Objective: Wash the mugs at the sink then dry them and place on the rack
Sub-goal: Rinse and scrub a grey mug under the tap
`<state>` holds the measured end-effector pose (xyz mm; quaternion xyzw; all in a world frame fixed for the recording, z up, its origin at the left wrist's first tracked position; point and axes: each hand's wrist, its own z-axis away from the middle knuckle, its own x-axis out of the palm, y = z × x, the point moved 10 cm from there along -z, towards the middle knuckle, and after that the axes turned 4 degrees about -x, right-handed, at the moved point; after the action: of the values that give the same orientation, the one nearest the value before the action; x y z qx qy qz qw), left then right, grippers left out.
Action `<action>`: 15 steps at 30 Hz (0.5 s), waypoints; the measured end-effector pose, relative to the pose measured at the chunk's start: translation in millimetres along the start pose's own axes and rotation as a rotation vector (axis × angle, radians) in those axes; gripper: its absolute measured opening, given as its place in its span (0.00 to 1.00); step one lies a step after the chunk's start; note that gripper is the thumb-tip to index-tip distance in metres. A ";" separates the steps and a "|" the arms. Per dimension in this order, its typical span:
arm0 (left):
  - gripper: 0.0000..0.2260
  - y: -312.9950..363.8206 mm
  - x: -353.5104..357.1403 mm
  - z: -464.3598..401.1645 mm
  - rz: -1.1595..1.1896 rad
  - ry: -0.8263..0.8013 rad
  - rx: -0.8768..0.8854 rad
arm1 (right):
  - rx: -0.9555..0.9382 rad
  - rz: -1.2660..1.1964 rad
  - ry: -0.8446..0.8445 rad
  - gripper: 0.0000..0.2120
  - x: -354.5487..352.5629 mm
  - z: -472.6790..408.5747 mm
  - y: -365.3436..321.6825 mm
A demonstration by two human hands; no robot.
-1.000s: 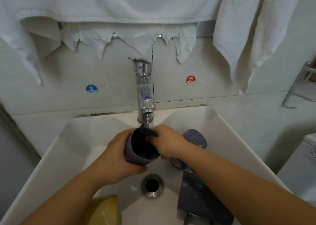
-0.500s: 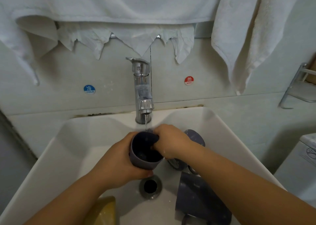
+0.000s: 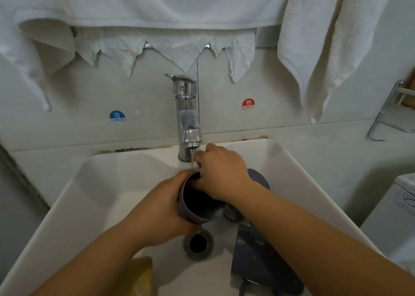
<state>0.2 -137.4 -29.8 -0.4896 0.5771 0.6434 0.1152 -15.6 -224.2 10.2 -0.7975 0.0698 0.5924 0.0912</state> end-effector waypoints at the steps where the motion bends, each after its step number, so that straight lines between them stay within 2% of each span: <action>1: 0.40 0.0 -3.7 -0.4 -0.004 0.023 0.002 | 0.083 -0.100 -0.006 0.21 0.8 1.2 10.6; 4: 0.37 -1.1 -15.5 0.4 -0.022 0.097 0.002 | 0.346 -0.444 -0.142 0.19 22.9 10.6 39.0; 8: 0.35 -5.1 -29.8 2.0 -0.124 0.193 0.007 | 0.421 -0.780 -0.354 0.07 57.7 27.5 27.9; 13: 0.33 -14.6 -36.7 1.9 -0.221 0.314 -0.052 | 0.636 -1.245 -0.486 0.03 87.3 52.8 -3.9; 15: 0.33 -17.7 -37.1 0.9 -0.261 0.351 -0.080 | 0.700 -1.379 -0.500 0.04 90.6 57.0 -13.4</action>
<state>30.7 -115.8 -12.8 -0.6688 0.4942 0.5502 0.0758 -39.6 -198.4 -91.8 -0.4306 -0.2785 0.5074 0.6925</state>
